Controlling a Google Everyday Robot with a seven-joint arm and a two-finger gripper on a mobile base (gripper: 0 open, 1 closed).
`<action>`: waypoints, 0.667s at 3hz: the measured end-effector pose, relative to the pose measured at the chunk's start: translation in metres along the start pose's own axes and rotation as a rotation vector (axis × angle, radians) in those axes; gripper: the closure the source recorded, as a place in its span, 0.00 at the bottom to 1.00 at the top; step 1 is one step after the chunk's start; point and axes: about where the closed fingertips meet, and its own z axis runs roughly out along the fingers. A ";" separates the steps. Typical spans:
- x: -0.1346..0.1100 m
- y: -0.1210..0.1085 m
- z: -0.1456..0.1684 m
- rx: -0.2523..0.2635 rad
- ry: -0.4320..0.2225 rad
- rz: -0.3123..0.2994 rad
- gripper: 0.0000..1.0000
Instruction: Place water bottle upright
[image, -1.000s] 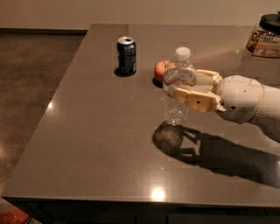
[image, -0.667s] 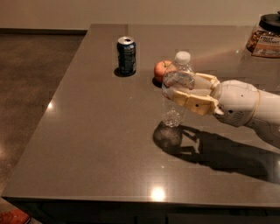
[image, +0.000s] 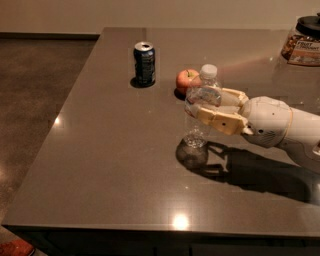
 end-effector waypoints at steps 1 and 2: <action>0.008 -0.003 0.000 -0.004 0.014 0.009 0.71; 0.012 -0.004 0.001 -0.010 0.025 0.013 0.48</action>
Offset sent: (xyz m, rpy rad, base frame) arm 0.0069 -0.0046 -0.0182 -0.0268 0.0326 0.0101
